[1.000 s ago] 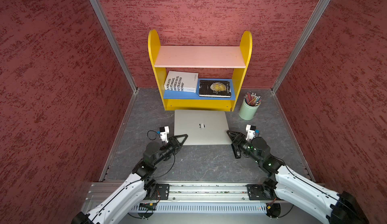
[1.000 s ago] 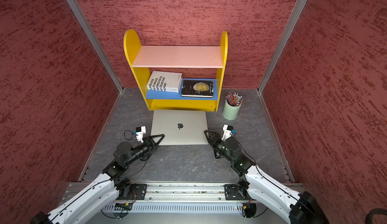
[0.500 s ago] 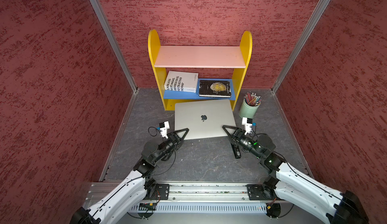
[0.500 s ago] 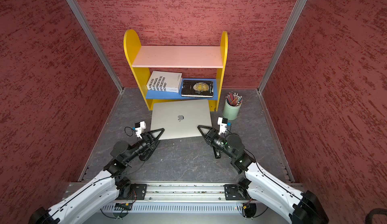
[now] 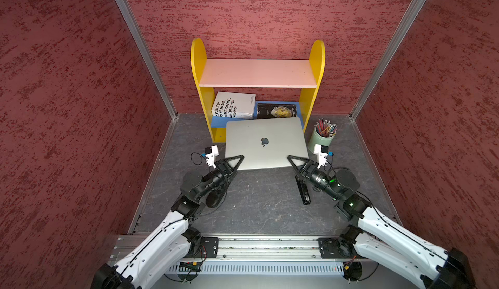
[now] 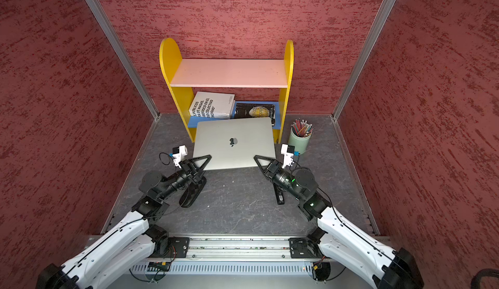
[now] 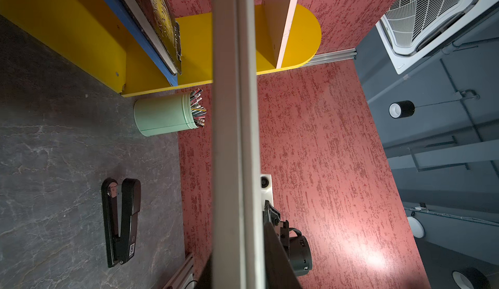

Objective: Close the laptop lid and set it aside
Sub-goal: Pick up the laptop from the center of the board, then place the laptop on the shelf.

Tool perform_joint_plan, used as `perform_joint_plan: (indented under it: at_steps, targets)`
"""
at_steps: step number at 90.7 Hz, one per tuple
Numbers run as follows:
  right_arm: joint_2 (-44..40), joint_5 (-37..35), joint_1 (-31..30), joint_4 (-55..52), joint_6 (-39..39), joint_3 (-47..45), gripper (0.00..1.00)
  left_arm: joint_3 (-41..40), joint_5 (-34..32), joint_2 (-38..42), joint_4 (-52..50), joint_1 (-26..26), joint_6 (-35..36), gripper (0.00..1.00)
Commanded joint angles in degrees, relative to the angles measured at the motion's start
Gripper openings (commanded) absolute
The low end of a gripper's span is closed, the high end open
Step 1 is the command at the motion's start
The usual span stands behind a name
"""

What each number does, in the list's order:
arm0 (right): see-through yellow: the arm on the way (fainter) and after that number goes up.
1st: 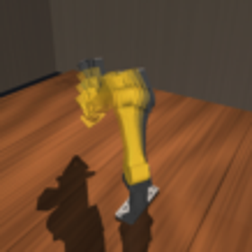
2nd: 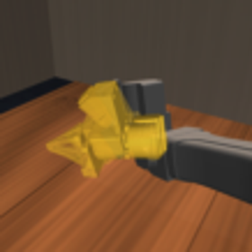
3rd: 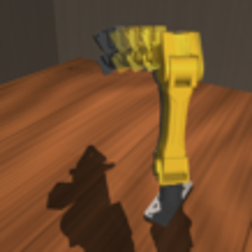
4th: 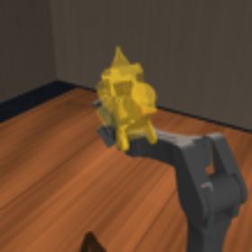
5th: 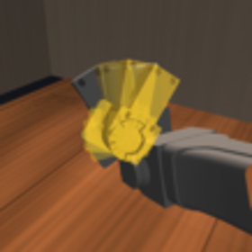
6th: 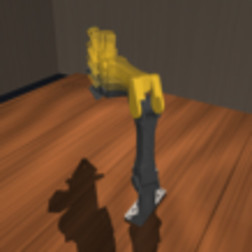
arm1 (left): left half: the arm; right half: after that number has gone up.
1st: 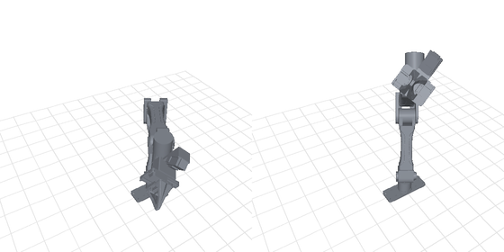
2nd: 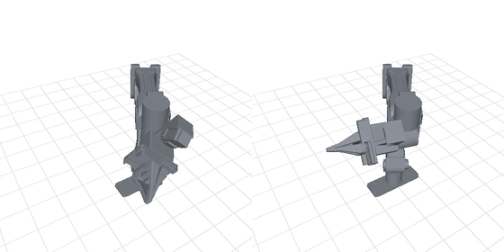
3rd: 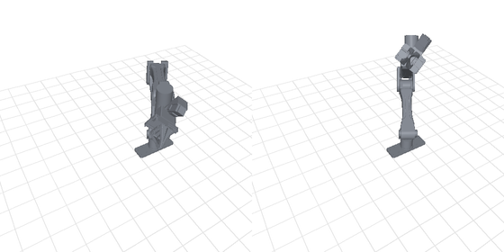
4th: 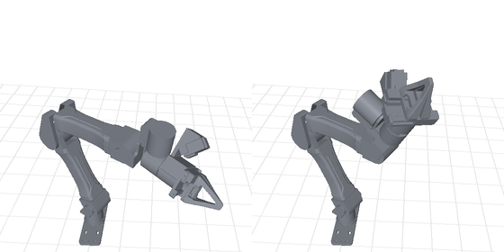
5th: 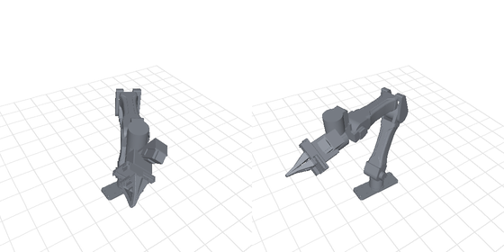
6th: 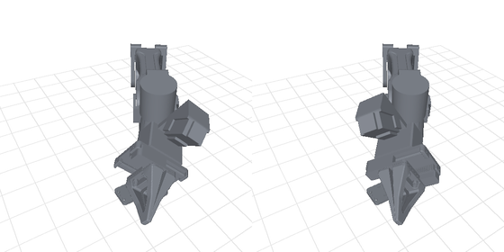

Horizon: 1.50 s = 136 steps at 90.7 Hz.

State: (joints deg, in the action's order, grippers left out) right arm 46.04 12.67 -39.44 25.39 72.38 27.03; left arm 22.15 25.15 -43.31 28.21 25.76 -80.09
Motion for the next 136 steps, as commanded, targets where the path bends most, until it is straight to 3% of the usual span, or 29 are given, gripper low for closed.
perform_joint_plan:
  at_steps: [1,59,136]
  targets:
    - [-0.1,6.5,-1.7,7.4,-1.8,5.0,0.28,3.0,3.0,-1.5,-0.3,-0.4,5.9,0.0]
    - [5.7,6.6,-1.7,4.8,-4.7,12.3,0.16,11.5,6.7,-5.7,-4.3,-4.6,7.3,0.0]
    - [15.2,8.9,-0.1,-1.3,-9.6,26.2,0.16,27.4,13.7,-17.5,-6.0,-10.2,9.5,0.0]
